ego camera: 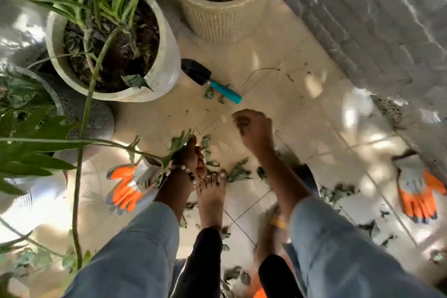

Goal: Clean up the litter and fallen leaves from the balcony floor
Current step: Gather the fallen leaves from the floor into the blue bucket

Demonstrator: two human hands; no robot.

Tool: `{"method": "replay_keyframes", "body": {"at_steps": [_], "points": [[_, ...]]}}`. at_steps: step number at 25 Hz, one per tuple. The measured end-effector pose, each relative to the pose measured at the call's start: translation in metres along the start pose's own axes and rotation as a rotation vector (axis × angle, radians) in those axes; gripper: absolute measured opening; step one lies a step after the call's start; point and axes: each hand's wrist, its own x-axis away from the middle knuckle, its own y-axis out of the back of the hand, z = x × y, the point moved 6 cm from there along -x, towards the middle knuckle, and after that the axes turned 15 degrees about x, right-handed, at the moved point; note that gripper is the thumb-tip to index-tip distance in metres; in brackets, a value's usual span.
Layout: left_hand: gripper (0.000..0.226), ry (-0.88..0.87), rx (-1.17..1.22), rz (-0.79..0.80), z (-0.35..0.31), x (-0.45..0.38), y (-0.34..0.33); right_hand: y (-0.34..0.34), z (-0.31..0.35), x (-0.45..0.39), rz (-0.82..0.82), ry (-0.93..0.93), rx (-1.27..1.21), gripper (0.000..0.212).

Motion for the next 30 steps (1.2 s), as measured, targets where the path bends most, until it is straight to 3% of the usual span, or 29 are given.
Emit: {"method": "replay_keyframes", "body": {"at_steps": [4, 5, 6, 7, 8, 9, 10, 13, 15, 17, 19, 22, 25, 30], "points": [[0.05, -0.144, -0.277, -0.034, 0.007, -0.052, 0.007, -0.005, -0.072, -0.1, 0.082, -0.211, 0.508, 0.037], [0.051, -0.002, -0.17, 0.067, 0.017, -0.072, 0.004, -0.005, -0.08, -0.121, 0.081, -0.208, 0.596, 0.044], [0.047, 0.02, -0.148, 0.103, 0.025, -0.098, 0.017, -0.008, -0.083, -0.14, 0.095, -0.172, 0.667, 0.051], [0.031, -0.155, -0.311, 0.112, 0.054, -0.122, 0.028, -0.014, -0.082, -0.156, 0.131, -0.112, 0.717, 0.058], [0.013, -0.41, -0.477, 0.004, 0.075, -0.141, 0.041, -0.025, -0.082, -0.169, 0.183, -0.05, 0.755, 0.063], [0.033, -0.508, -0.583, -0.01, 0.1, -0.154, 0.044, -0.033, -0.083, -0.175, 0.223, 0.002, 0.796, 0.064], [0.043, -0.584, -0.619, -0.019, 0.107, -0.152, 0.045, -0.04, -0.084, -0.178, 0.229, 0.044, 0.823, 0.061], [0.037, -0.587, -0.584, 0.014, 0.093, -0.153, 0.039, -0.048, -0.093, -0.167, 0.069, 0.074, 0.88, 0.048], [0.029, -0.607, -0.62, 0.024, 0.095, -0.154, 0.037, -0.046, -0.11, -0.148, 0.009, -0.05, 0.837, 0.038], [0.026, -0.609, -0.623, 0.009, 0.096, -0.153, 0.039, -0.034, -0.112, -0.132, -0.129, -0.215, 0.577, 0.024], [0.028, -0.635, -0.656, -0.025, 0.094, -0.156, 0.042, -0.033, -0.072, -0.117, -0.258, -0.081, 0.319, 0.013], [0.036, -0.692, -0.671, -0.047, 0.093, -0.155, 0.049, -0.08, -0.002, -0.103, -0.164, 0.348, 0.398, 0.007], [0.039, -0.676, -0.686, -0.023, 0.094, -0.163, 0.05, -0.133, 0.01, -0.111, 0.13, 0.423, 0.645, 0.016], [0.035, -0.653, -0.604, -0.003, 0.098, -0.164, 0.051, -0.147, -0.022, -0.099, 0.144, 0.564, 0.874, 0.035]]}}
